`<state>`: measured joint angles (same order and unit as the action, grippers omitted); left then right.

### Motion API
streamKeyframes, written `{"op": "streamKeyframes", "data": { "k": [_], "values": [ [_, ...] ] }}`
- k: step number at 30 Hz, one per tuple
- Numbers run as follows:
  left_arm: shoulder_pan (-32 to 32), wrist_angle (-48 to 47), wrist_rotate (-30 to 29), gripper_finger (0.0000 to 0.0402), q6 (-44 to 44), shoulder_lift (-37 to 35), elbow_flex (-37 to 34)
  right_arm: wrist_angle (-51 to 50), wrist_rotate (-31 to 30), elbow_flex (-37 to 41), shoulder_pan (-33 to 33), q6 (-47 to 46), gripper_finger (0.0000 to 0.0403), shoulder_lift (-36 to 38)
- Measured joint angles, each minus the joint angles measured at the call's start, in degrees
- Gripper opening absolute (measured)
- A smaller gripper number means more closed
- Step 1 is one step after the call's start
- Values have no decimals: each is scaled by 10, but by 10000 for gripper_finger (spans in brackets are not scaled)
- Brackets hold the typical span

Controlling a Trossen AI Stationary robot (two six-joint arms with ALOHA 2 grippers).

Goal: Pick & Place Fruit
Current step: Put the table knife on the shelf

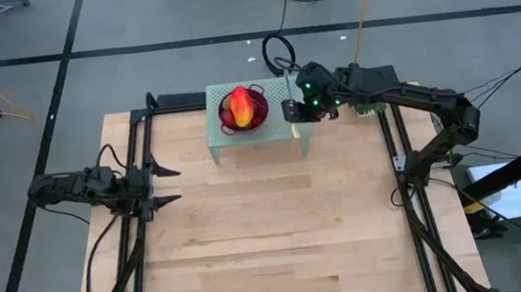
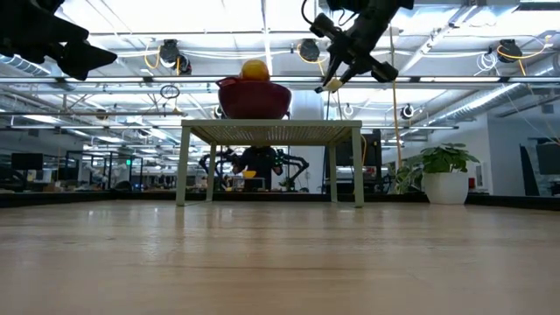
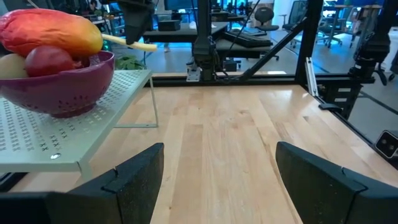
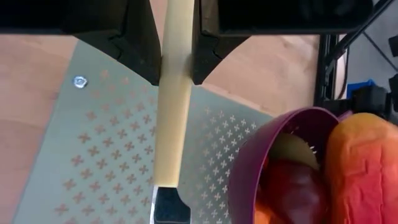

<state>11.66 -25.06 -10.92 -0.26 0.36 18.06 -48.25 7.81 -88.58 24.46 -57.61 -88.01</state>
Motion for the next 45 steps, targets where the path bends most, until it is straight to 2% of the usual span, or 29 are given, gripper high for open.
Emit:
{"op": "streamKeyframes", "data": {
  "k": [19, 45],
  "values": [
    [0, 0, -22, 310, -2, 0, 0, 39, 62, -1, 28, 28, 55, -67],
    [0, 0, -23, 310, -3, 0, 0, 35, 55, 0, 45, 31, 56, -85]
  ]
}}
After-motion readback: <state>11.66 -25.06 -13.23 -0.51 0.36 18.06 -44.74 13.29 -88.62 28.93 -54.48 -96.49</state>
